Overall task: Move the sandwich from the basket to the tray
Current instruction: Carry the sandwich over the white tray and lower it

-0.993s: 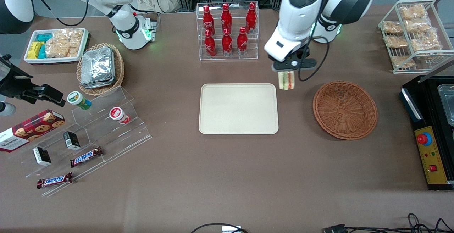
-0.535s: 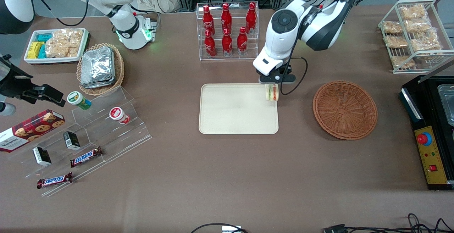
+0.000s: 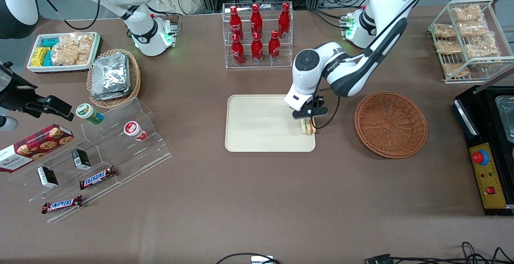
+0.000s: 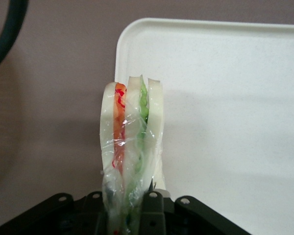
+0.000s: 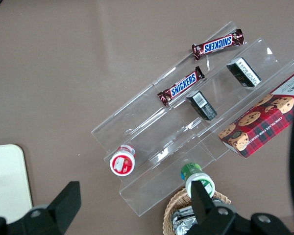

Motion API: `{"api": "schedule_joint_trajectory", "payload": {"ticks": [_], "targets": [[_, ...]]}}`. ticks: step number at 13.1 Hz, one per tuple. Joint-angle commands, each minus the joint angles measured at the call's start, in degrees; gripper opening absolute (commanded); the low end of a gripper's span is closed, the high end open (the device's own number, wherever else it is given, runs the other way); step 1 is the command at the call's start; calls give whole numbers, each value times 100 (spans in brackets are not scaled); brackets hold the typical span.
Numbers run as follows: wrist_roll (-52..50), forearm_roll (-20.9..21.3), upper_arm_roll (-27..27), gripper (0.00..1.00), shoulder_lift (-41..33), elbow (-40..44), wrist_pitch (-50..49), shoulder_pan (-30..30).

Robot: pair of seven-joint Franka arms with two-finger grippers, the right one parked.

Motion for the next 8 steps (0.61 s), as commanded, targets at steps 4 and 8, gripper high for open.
{"api": "schedule_joint_trajectory", "payload": {"ticks": [4, 8], "targets": [[-197, 386, 11, 0, 264, 260, 40, -199], [-92, 448, 11, 21, 290, 251, 84, -164]]}}
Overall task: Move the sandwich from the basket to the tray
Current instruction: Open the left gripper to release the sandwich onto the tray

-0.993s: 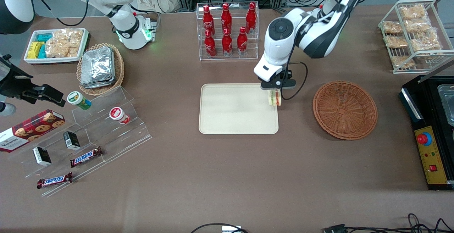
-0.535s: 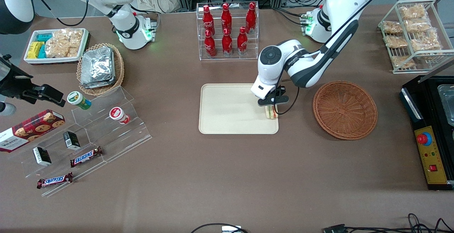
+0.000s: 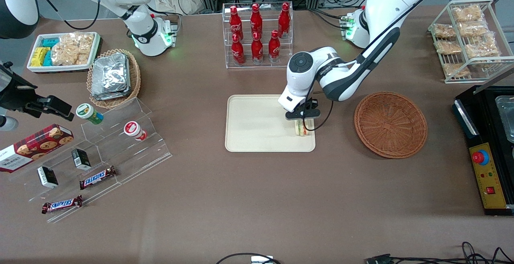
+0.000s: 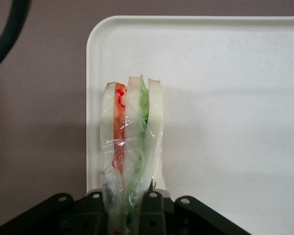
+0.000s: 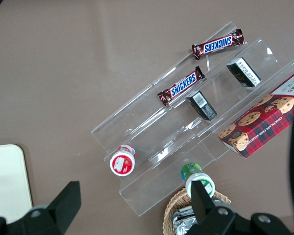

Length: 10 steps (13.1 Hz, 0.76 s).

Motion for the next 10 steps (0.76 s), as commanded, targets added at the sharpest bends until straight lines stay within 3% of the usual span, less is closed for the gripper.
{"api": "schedule_joint_trajectory", "payload": {"ticks": [1, 7, 10], "targets": [[-48, 164, -1, 99, 78, 84, 38, -16], [-92, 146, -36, 100, -220, 101, -41, 97], [-48, -388, -185, 100, -790, 188, -172, 291]]}}
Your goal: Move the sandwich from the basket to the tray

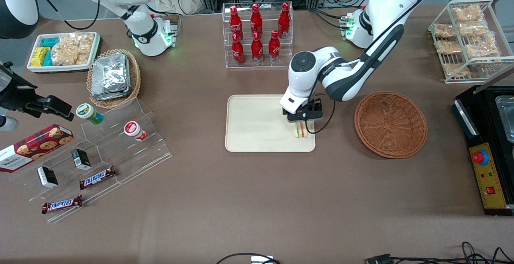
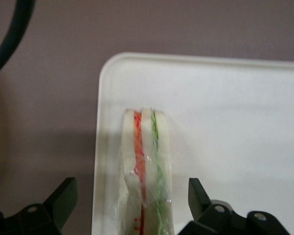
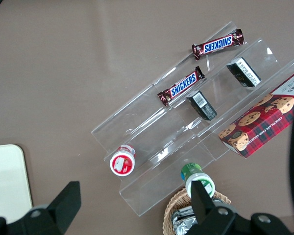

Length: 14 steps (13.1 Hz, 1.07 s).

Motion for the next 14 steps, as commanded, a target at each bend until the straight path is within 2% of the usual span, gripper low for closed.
{"api": "schedule_joint_trajectory", "payload": {"ticks": [1, 5, 6, 8, 9, 12, 14], "targets": [[78, -559, -181, 100, -702, 185, -496, 195], [1236, -1833, -216, 100, -1283, 1406, -2332, 485], [1439, -2001, -181, 100, -1380, 1653, -2676, 564], [2017, -2247, -225, 100, -1704, 1795, -3108, 1221], [2491, -2693, -173, 100, -2019, 1874, -3328, 1485], [3724, -3425, -128, 100, -2689, 1892, -3602, 2584], [3822, -3444, -119, 100, -2708, 1927, -3637, 2884]]}}
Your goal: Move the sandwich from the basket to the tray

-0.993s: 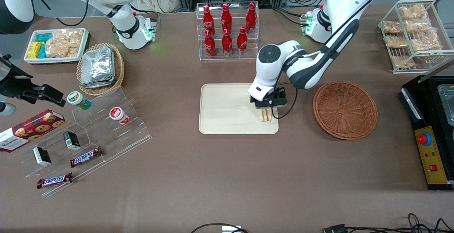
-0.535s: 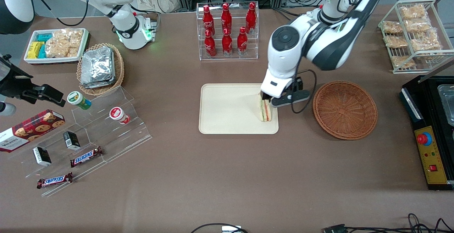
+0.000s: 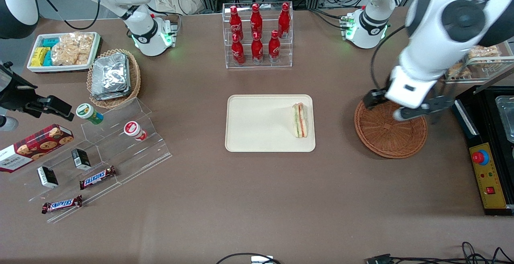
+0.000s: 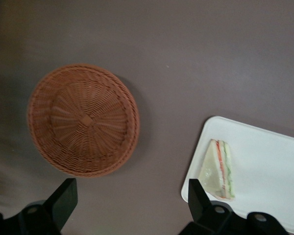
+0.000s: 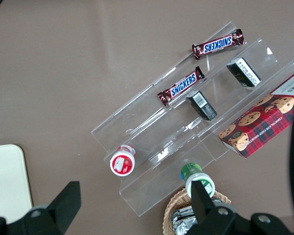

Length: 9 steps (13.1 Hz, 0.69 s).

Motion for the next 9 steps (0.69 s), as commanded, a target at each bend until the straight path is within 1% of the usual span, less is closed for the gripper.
{"api": "schedule_joint_trajectory", "payload": {"ticks": [1, 3, 4, 6, 7, 8, 9], "targets": [[237, -156, -50, 100, -182, 8, -221, 396], [256, -156, 11, 100, -165, 296, -501, 616], [265, -147, 29, 100, -130, 542, -694, 652], [282, -86, 55, 100, -51, 754, -889, 661], [343, -138, 55, 100, -42, 764, -1064, 661], [483, -86, 47, 100, 54, 790, -1039, 661], [946, -60, 12, 100, 194, 869, -987, 652]]}}
